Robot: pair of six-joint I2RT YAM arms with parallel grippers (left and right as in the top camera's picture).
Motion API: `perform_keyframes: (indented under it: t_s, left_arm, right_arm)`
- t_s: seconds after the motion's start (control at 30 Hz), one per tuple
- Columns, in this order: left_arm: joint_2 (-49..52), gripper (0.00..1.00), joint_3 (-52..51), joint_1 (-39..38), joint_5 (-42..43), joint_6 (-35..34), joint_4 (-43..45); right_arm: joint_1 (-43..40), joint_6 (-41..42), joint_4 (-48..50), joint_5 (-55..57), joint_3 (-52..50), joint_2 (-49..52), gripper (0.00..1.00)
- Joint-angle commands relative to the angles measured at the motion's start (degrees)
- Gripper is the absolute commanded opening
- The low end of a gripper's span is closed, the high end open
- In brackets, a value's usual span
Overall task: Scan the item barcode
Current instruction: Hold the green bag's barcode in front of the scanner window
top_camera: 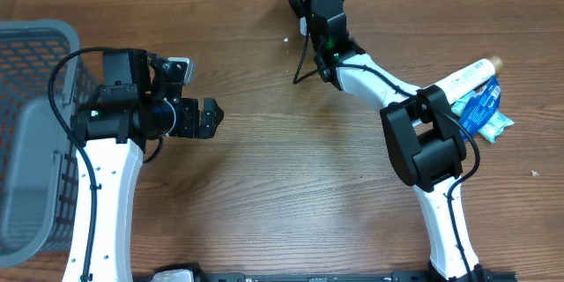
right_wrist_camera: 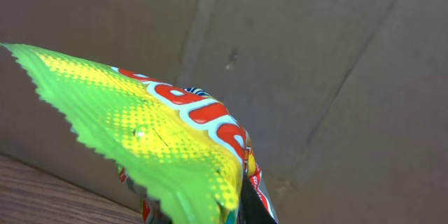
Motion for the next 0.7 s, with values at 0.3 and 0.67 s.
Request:
perform_keyframes:
  t_s: [0.3, 0.67]
  left_arm:
    - [0.3, 1.0, 0.1, -0.2, 0.4, -0.8, 0.0]
    - [0.3, 0.99, 0.1, -0.2, 0.4, -0.8, 0.0]
  right_arm:
    - [-1.6, -6.8, 1.6, -2.3, 0.9, -0.2, 0.04]
    - [2.1, -21.2, 0.9, -2.4, 0.9, -3.9, 0.04]
